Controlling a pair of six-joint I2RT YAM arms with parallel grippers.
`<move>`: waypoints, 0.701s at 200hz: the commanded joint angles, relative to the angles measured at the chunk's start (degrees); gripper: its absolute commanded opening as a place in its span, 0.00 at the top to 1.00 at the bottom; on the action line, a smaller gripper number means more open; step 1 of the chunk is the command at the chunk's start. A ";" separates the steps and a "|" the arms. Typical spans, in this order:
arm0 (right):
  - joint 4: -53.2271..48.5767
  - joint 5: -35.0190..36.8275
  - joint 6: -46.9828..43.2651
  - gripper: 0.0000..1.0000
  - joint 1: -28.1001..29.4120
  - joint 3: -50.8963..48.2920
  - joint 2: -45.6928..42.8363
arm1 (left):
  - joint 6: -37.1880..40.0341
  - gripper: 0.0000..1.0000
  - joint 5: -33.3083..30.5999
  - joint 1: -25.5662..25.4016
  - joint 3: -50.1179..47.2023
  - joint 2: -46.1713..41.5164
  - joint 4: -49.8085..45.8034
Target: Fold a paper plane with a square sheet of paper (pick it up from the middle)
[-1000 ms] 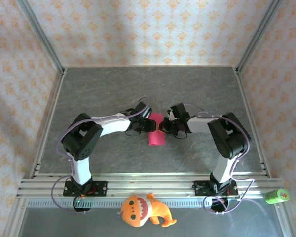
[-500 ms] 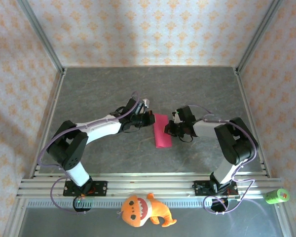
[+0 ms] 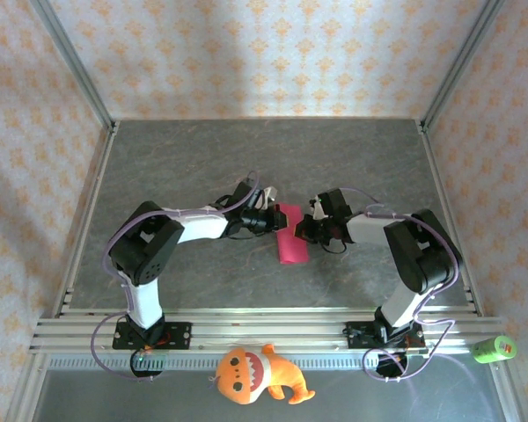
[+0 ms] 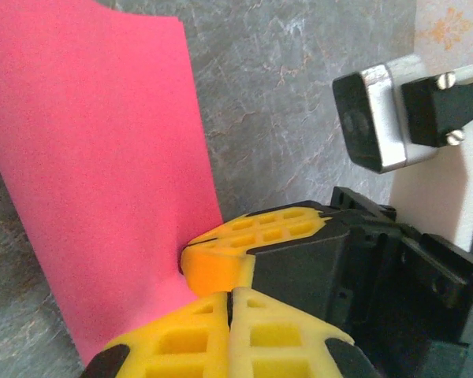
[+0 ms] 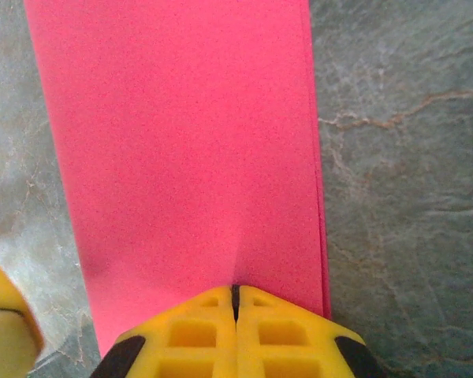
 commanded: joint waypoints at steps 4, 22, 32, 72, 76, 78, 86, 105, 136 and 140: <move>-7.40 5.43 -0.28 1.00 -0.65 -1.90 3.26 | 0.31 1.00 2.02 0.62 1.79 1.91 0.64; -7.40 5.55 -0.16 1.00 -0.64 -1.99 3.20 | 1.61 1.00 1.40 0.70 2.81 2.85 -1.68; -7.40 5.58 -0.18 1.00 -0.60 -1.95 3.09 | 2.08 1.00 1.26 0.78 3.07 2.86 -2.48; -7.20 5.74 -0.08 1.00 -0.64 -2.76 3.21 | 5.09 1.00 -1.49 1.62 1.72 6.03 -7.17; -7.18 5.78 -0.13 1.00 -0.65 -2.85 3.23 | 5.17 1.00 -1.49 1.81 1.14 6.01 -7.01; -7.15 5.83 -0.01 1.00 -0.65 -2.86 3.21 | 5.18 1.00 -1.51 1.95 0.76 5.95 -6.91; -7.06 5.83 0.04 1.00 -0.63 -3.09 3.25 | 5.43 1.00 -1.87 2.33 -0.57 6.02 -6.76; -6.96 6.04 0.13 1.00 -0.61 -3.43 3.11 | 6.65 1.00 -3.06 3.07 -3.07 6.10 -7.44; -7.05 6.48 0.10 1.00 -0.64 -3.74 3.05 | 8.32 1.00 -3.71 3.43 -2.37 5.81 -9.50; -7.13 6.55 0.09 1.00 -0.65 -3.75 3.01 | 8.35 1.00 -3.69 3.45 -1.89 5.57 -9.69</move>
